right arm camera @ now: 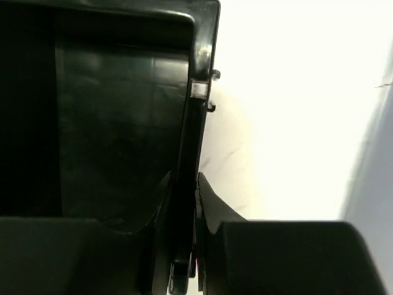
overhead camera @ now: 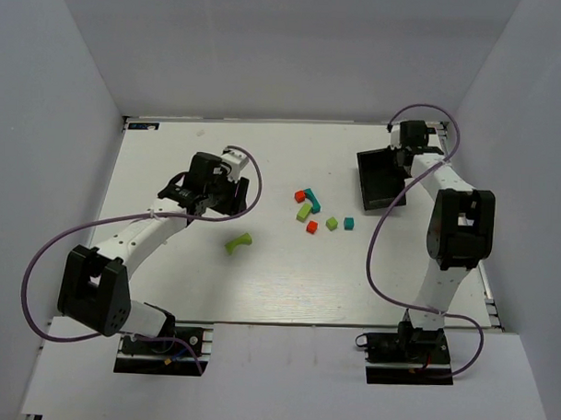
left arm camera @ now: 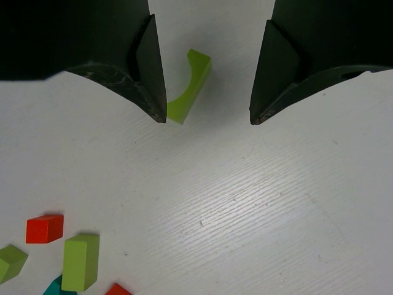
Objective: Build the wood block tower
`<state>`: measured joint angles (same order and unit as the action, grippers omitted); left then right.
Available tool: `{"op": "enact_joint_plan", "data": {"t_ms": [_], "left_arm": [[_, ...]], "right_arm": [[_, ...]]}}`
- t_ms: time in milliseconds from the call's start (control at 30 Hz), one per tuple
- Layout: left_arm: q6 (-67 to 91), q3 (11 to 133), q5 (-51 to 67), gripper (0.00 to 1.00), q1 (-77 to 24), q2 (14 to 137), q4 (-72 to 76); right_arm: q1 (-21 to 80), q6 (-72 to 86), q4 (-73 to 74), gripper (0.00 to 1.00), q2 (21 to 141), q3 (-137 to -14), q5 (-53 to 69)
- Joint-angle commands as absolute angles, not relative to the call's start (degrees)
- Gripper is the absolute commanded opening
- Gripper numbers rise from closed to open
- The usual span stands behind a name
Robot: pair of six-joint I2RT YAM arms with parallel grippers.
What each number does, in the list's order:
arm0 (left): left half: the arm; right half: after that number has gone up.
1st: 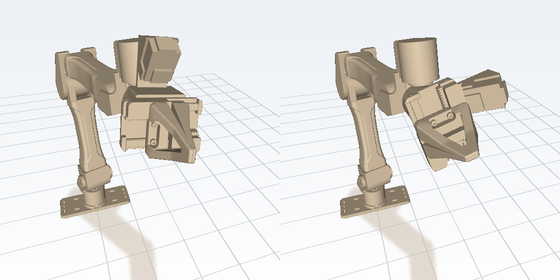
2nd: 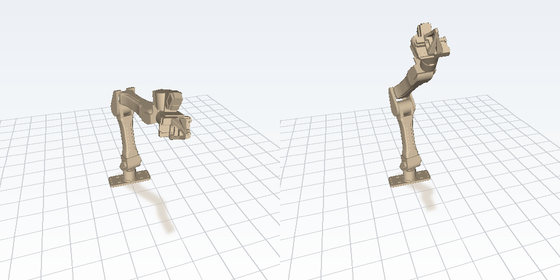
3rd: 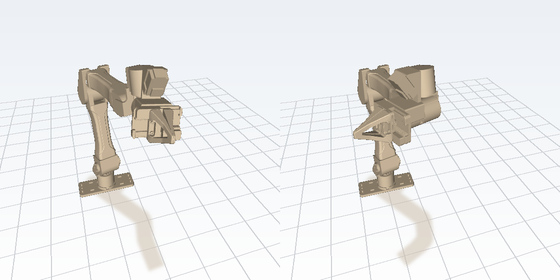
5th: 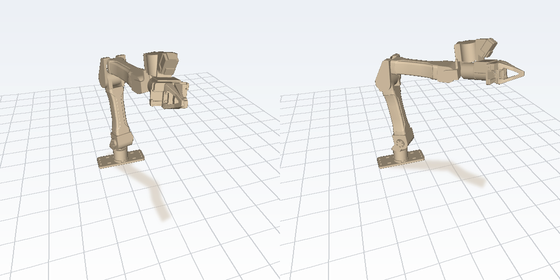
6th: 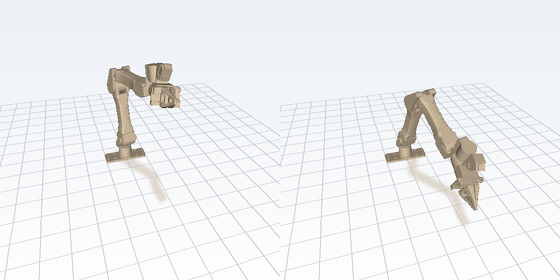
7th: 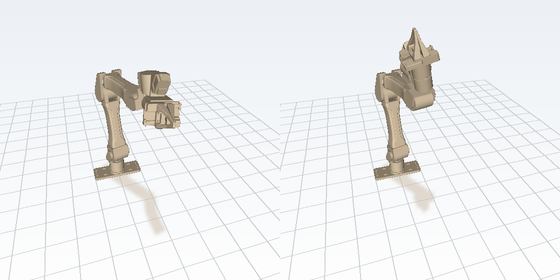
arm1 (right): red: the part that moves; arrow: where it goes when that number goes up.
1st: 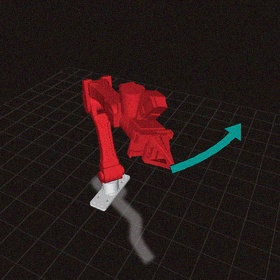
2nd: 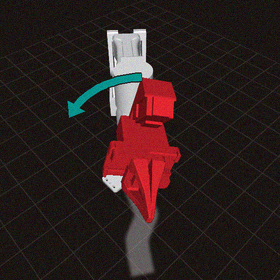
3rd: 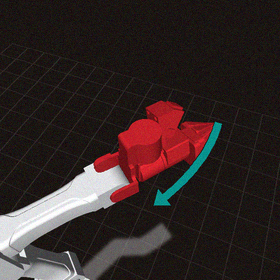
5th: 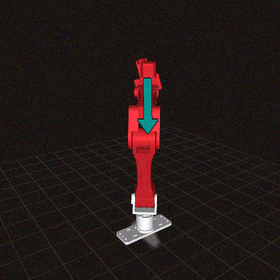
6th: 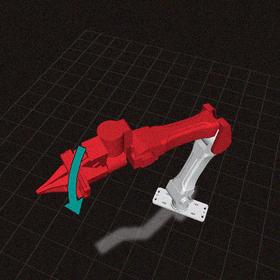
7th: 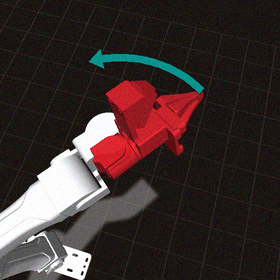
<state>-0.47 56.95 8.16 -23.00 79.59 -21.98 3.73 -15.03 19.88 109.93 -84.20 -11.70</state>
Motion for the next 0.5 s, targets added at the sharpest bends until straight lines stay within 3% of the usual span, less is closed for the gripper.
{"op": "enact_joint_plan", "data": {"t_ms": [0,100,200,233,333,367,467], "left_arm": [[-1.23,58.62,9.05,0.67,-23.20,79.10,-23.03],[-1.23,58.62,9.58,0.67,-23.20,79.10,-23.03],[-1.76,58.62,10.11,0.68,-23.20,79.63,-23.03],[-1.76,58.62,10.63,0.70,-23.20,80.15,-23.03],[-2.90,59.15,11.16,0.70,-23.20,81.47,-23.55],[-2.90,59.15,11.77,0.71,-23.20,82.00,-24.25],[-4.13,59.67,12.47,0.71,-23.20,83.75,-24.78]], "right_arm": [[0.71,-8.97,26.80,0.00,109.68,-87.71,-1.50],[-1.93,-9.32,26.72,0.00,111.17,-88.94,-0.79],[-3.16,-10.98,27.07,0.32,113.02,-89.47,-0.26],[-3.43,-12.20,27.85,0.58,114.33,-90.08,-0.61],[-3.95,-13.62,28.04,0.83,114.44,-90.35,2.08],[-4.13,-14.23,27.86,0.89,114.09,-90.18,2.46],[-4.74,-14.85,27.86,0.90,111.28,-89.74,5.70]]}}
